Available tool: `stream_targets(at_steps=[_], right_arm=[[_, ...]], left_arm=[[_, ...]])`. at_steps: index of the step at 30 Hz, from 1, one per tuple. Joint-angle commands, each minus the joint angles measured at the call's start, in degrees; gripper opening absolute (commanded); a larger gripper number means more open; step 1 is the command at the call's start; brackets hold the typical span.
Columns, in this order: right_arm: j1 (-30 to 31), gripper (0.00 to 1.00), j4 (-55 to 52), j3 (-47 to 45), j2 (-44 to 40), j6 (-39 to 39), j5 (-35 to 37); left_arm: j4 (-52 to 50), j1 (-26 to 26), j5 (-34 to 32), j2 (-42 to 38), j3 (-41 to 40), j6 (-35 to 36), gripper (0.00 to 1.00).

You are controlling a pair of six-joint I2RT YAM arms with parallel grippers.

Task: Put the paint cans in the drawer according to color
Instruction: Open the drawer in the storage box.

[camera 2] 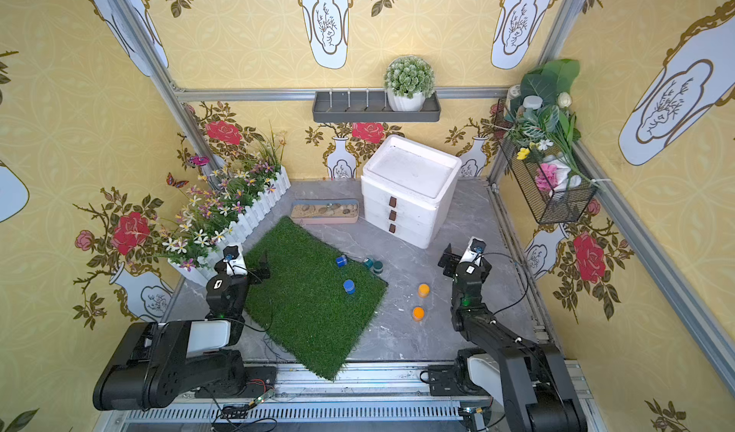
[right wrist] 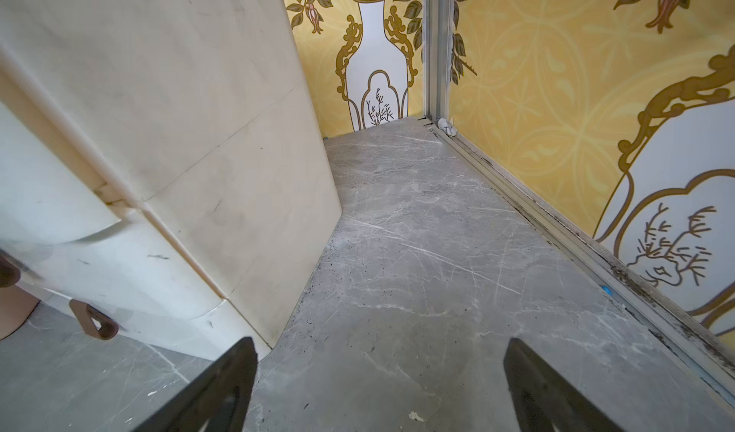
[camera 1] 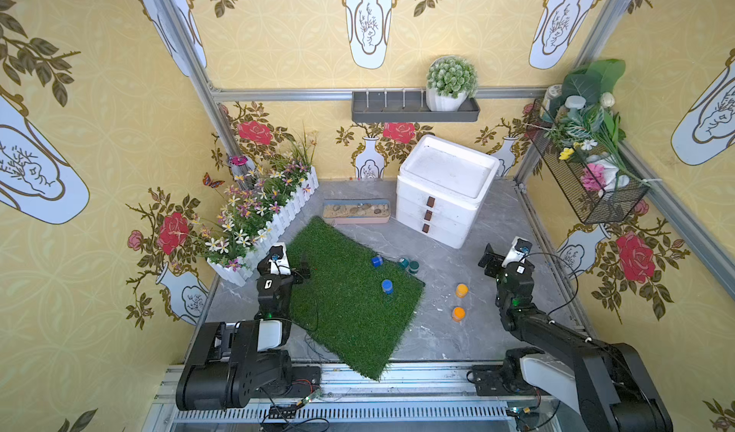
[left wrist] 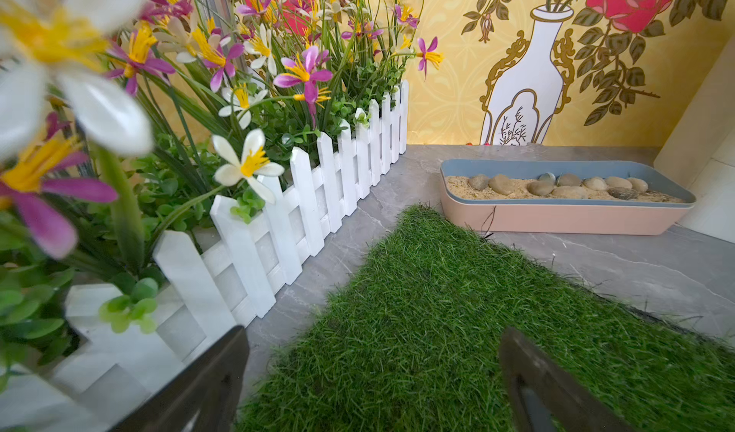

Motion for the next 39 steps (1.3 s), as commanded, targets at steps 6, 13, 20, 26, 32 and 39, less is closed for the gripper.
stream_targets(at_steps=[6,13,20,26,32,39], right_arm=[[0.00,0.97,0.62,0.01,-0.13,-0.09,-0.12],[0.04,0.97,0.68,0.01,-0.16,-0.09,-0.05],[0.57,0.97,-2.53,0.50,-3.19,-0.38,1.14],[1.32,0.97,-31.04,7.73,-28.25,0.40,-5.28],[1.07,0.97,-59.13,24.37,-34.30,15.86,-1.43],[1.00,0.97,-60.84,31.68,-31.01,23.75,-28.06]], left_arm=[[1.63,0.08,0.48,0.37,-0.02,0.25,1.00],[1.68,0.10,0.49,0.29,0.03,0.27,1.00],[2.48,-0.54,-2.02,-1.04,-0.24,0.22,1.00],[-26.36,-5.02,-6.95,-20.63,7.82,-1.08,1.00],[-50.26,-4.94,-1.93,-35.06,17.60,-21.87,1.00],[-48.41,-4.96,13.36,-36.84,21.38,-41.89,1.00]])
